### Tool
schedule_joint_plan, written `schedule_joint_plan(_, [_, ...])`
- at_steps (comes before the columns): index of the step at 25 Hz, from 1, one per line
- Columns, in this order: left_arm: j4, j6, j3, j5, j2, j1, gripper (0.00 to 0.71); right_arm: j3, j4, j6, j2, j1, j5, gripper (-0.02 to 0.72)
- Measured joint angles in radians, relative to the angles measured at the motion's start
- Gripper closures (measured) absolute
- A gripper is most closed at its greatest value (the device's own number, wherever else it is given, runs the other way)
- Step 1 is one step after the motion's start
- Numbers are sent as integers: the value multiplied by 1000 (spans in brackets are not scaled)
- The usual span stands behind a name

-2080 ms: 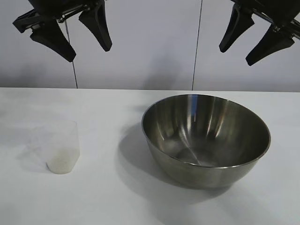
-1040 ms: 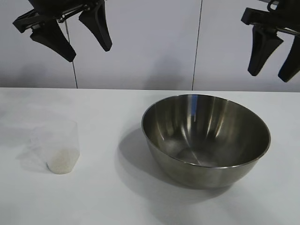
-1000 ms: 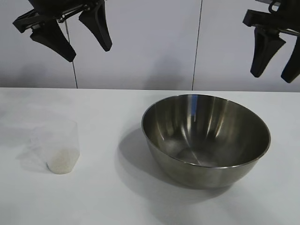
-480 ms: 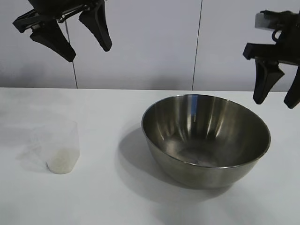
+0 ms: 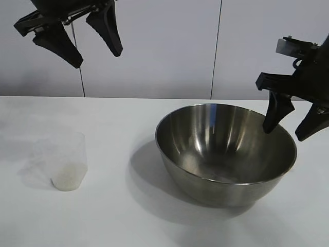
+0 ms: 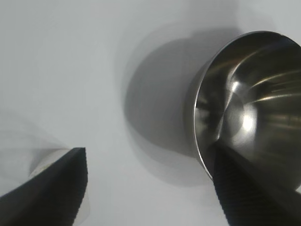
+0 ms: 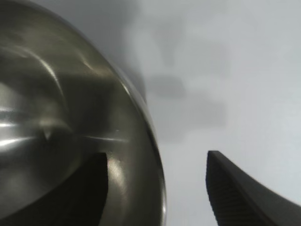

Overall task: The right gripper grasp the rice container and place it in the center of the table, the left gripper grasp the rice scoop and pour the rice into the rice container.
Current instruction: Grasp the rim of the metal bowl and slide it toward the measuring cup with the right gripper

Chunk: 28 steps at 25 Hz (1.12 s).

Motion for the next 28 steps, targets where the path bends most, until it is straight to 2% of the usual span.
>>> schedule_joint_plan(3, [0,0,0,0,0,0,171,0,48,-39,48,0,-2,285])
schedule_joint_plan(9, [0,0,0,0,0,0,171,0,73,-50,110,0,-7,297])
schedule_joint_plan(11, [0,0,0,0,0,0,171,0,79,-51,110,0,-18,389])
schedule_joint_plan(14, [0,0,0,0,0,0,171,0,84,-74,111,0,-21,610])
schedule_joint_plan(16, [0,0,0,0,0,0,171,0,98,-95,111,0,-24,663])
schedule_joint_plan(20, [0,0,0,0,0,0,171,1,156,-163,111,0,-21,684])
schedule_joint_plan(25, [0,0,0,0,0,0,171,3,268,-278,111,0,30,684])
schedule_joint_plan(28, [0,0,0,0,0,0,171,4,283,-297,99,0,61,684])
